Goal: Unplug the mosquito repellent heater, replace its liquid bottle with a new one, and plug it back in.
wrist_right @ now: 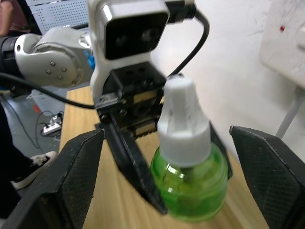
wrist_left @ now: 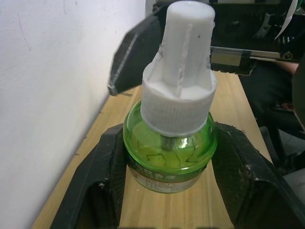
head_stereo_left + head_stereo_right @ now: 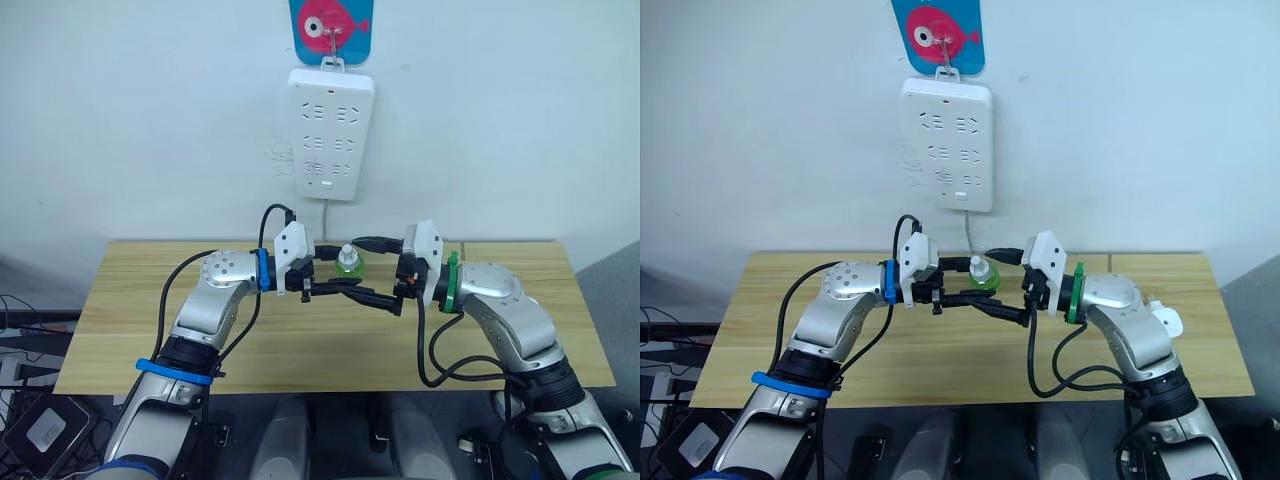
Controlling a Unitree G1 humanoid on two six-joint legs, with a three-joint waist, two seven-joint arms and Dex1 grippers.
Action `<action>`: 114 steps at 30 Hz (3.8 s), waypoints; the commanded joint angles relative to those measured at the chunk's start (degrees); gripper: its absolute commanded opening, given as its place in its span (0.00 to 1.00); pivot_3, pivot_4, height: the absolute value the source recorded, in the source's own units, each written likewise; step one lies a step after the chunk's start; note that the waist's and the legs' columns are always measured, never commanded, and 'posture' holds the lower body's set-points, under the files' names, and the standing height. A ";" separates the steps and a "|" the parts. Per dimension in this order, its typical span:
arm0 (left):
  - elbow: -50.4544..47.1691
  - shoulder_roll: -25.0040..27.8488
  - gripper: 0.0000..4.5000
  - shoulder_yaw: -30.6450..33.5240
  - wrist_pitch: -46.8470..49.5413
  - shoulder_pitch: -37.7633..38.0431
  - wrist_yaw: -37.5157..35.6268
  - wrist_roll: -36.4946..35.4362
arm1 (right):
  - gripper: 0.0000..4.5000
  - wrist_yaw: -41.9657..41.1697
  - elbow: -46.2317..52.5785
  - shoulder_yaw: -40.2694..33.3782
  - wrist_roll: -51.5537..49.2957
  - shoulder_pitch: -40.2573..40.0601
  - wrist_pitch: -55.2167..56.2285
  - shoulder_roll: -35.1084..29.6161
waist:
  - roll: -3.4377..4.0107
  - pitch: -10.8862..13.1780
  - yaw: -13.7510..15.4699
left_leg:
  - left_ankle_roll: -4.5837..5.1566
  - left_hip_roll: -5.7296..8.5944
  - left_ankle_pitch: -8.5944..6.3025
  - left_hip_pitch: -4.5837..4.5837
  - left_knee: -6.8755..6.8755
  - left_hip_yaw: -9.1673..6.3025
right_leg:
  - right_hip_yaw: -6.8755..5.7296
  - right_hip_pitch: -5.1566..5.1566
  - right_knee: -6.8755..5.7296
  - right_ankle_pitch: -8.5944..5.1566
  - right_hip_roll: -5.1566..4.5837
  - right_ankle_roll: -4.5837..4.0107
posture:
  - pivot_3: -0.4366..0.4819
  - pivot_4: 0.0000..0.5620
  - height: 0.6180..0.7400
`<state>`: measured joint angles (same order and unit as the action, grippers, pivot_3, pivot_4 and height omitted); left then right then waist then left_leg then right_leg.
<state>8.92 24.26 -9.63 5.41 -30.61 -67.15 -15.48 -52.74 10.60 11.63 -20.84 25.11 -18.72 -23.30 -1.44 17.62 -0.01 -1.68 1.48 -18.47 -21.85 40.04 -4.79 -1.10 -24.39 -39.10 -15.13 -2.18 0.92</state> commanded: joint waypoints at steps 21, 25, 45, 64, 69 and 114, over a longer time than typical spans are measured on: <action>-5.77 0.14 0.50 -2.21 0.22 2.14 -4.44 -2.07 | 0.23 -12.50 -0.87 2.96 -2.15 4.76 4.26 -1.32 | 0.00 0.00 -0.08 | 0.00 0.00 0.00 0.00 0.00 0.01 | 0.00 0.00 0.01 0.01 0.00 0.00 | 0.56 0.46 1.00; -7.81 1.16 0.50 -4.56 -0.48 2.90 -9.75 -2.91 | 0.23 -26.13 -8.28 6.00 -3.67 10.44 7.14 -0.69 | -0.01 -0.02 -0.13 | 0.00 -0.03 0.00 0.05 0.01 0.05 | -0.01 0.02 0.00 0.01 0.00 0.00 | 0.58 0.45 1.00; 0.97 0.95 0.50 0.76 -4.38 0.56 -4.37 -0.62 | 0.99 -18.97 -7.08 -2.77 1.82 4.62 7.20 -8.90 | 0.01 -0.24 1.12 | -0.01 -0.06 0.00 -0.04 0.02 -0.07 | -0.37 -0.03 0.07 0.27 -0.12 0.01 | 0.57 0.40 1.00; 2.70 -0.50 0.50 0.62 -3.83 -0.83 -0.76 -0.36 | 0.53 7.35 7.98 0.48 4.81 -1.85 -3.65 1.90 | 0.05 -1.27 0.50 | -0.09 -0.06 0.05 -0.02 0.01 0.04 | -1.05 -0.07 0.05 0.35 -0.43 -0.12 | 0.54 0.40 1.00; 2.61 -0.58 0.50 0.60 -3.94 -0.76 -0.74 -0.29 | 0.23 6.63 7.70 0.72 4.18 -1.66 -3.43 1.83 | 0.05 -1.27 0.29 | -0.09 -0.07 0.05 -0.02 0.01 0.03 | -1.06 -0.07 0.04 0.35 -0.43 -0.12 | 0.55 0.40 1.00; -0.59 1.62 0.50 0.76 -0.92 1.33 -0.62 -1.90 | 0.99 -4.90 -0.03 -4.03 1.84 4.68 -0.74 -1.83 | 0.05 -1.26 1.01 | -0.08 -0.07 0.04 0.06 -0.02 0.02 | -1.29 0.02 0.08 0.35 -0.59 -0.12 | 0.56 0.44 1.00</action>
<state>9.24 26.37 -10.24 4.62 -28.42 -68.72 -16.89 -59.99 7.40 8.06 -19.08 30.39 -18.63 -25.37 -1.39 16.36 1.01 -1.75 1.42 -18.42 -21.80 40.01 -4.77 -2.39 -24.38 -39.01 -14.78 -2.78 0.79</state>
